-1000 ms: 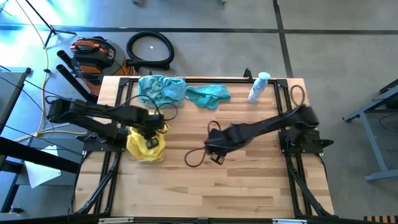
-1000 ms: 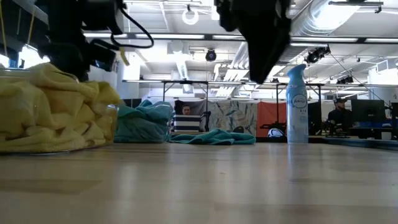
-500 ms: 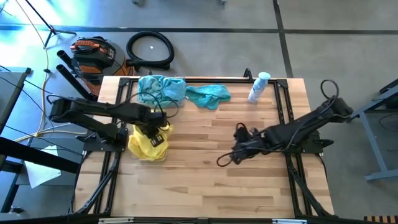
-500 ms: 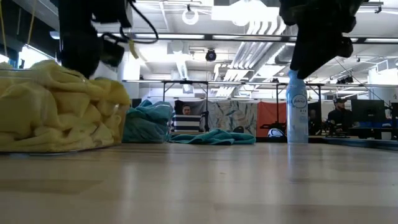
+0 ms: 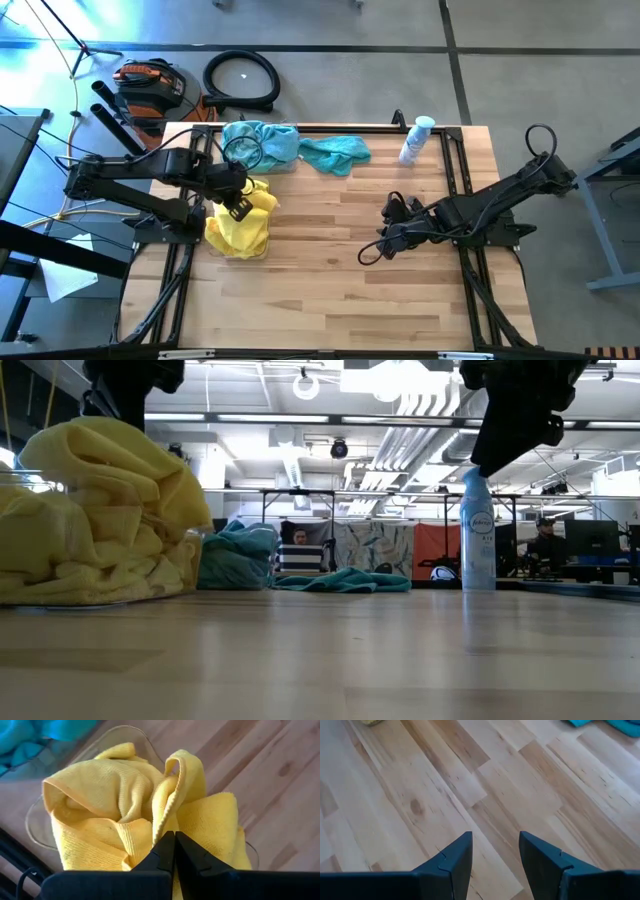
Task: Sort microfiber towel by color & place in baskets
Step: Put the yellow towel into the bottom transparent bin, then put the blue towel into the top transparent bin
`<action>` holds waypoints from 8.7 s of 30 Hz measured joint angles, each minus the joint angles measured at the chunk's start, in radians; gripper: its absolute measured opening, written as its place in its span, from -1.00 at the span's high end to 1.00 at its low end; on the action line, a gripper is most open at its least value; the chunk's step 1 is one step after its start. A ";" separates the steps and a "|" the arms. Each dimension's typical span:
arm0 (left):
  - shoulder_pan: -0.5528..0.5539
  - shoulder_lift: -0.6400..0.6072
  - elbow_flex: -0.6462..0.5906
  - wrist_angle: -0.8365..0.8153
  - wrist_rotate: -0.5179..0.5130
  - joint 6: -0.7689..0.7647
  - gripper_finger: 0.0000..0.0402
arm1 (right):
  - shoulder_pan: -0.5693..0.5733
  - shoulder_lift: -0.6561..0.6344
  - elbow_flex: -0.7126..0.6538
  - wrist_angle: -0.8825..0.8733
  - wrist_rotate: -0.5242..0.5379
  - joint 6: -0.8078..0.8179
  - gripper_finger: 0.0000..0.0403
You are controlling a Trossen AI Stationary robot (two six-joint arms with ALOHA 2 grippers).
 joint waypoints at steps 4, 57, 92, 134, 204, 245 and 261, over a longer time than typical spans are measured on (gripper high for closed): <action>-0.019 0.000 -0.003 -0.017 -0.050 -0.043 1.00 | 0.000 0.000 0.000 -0.001 0.029 -0.029 0.23; -0.245 0.035 -0.315 0.131 -0.009 -0.521 0.20 | -0.105 0.002 0.000 -0.029 0.042 -0.132 0.23; -0.196 0.019 -0.152 0.096 -0.153 -0.568 0.20 | -0.105 0.002 0.000 -0.034 0.045 -0.139 0.23; 0.071 -0.146 -0.162 0.228 -0.112 0.053 0.20 | -0.373 0.172 0.000 0.684 -0.017 -0.452 0.18; 0.623 -0.286 -0.163 0.351 -0.053 0.781 0.20 | -0.703 0.915 1.183 0.383 -0.277 -0.709 0.99; 0.592 0.145 -0.162 0.535 0.013 0.255 0.20 | -0.826 0.783 1.185 -0.056 -0.609 -0.727 -0.27; 0.608 0.606 -0.153 0.633 0.056 0.070 0.20 | -0.781 0.540 1.185 -0.335 -0.437 -0.838 -0.21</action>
